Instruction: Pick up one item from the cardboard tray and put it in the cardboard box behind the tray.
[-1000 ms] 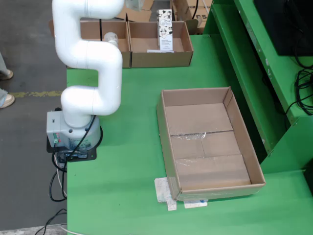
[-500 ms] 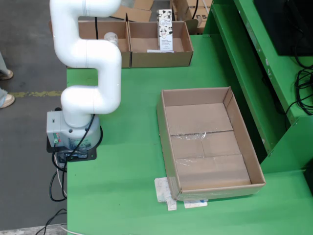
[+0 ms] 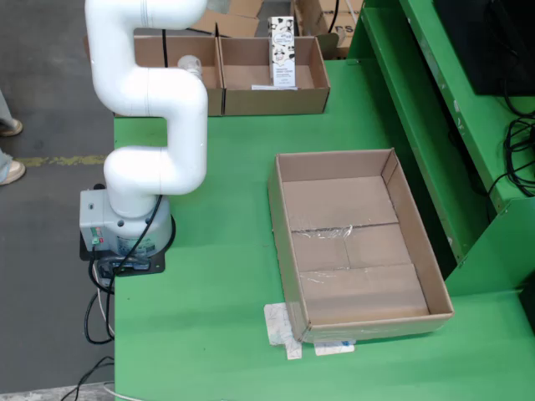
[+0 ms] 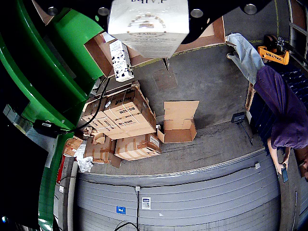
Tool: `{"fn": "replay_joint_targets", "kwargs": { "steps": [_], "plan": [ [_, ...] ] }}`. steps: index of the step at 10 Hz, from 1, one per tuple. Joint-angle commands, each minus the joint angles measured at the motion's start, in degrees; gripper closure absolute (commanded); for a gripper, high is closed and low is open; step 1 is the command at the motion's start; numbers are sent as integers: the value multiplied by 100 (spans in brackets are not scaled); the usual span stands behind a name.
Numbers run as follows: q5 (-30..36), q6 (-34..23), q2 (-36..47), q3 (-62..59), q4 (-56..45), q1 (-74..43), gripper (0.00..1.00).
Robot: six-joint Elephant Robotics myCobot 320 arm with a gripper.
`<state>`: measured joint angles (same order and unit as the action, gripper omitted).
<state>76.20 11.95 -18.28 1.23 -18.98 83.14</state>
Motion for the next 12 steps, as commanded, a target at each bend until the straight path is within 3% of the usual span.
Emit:
{"fn": "replay_joint_targets", "kwargs": {
  "steps": [1, 3, 6, 12],
  "plan": [
    [-47, 20, 104, -123, 96, 39, 100],
    [-47, 20, 104, -123, 96, 39, 100],
    [312, -509, -618, -123, 1117, -27, 100],
    [192, -832, -1272, -123, 2467, 117, 100]
  ]
}}
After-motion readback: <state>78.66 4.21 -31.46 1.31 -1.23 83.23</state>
